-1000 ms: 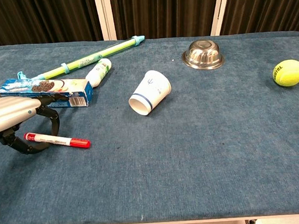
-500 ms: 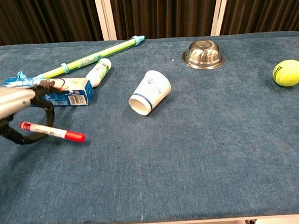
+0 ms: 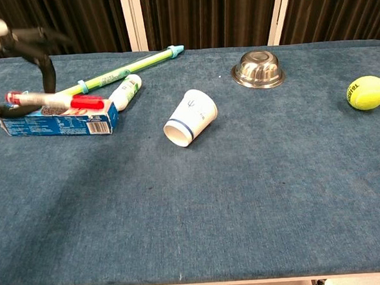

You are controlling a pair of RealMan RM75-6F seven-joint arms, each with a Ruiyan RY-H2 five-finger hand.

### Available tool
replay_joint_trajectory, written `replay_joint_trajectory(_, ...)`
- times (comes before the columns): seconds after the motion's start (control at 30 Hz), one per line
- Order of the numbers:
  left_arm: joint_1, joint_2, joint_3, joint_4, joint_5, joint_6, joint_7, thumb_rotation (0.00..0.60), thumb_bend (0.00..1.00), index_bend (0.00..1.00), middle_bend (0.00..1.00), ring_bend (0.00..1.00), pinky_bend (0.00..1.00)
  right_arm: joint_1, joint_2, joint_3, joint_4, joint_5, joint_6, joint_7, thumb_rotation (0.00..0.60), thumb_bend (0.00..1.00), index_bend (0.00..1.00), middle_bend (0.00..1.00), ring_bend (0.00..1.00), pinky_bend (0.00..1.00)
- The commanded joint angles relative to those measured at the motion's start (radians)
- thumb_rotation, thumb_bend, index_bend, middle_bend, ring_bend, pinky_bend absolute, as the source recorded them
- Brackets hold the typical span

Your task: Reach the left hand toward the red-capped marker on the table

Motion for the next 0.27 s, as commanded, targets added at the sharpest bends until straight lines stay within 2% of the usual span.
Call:
replay_joint_trajectory(0.03,-0.047,0.115,-0.065,-0.088,-0.042,-0.103,-0.228,0.600,0.45,0.56,0.00,0.00,0.15,0.001,0.000,-0.001,0.000,-0.001,-0.002,0.000,0.600,0.32,0.06,0.08,0.06,0.04)
replay_joint_trajectory(0.27,-0.106,0.212,-0.115,-0.081,-0.049,-0.234,-0.469,0.600,0.44,0.56,0.00,0.00,0.15,0.003,-0.001,-0.001,0.002,-0.001,-0.006,-0.003,0.600,0.32,0.06,0.08,0.06,0.04)
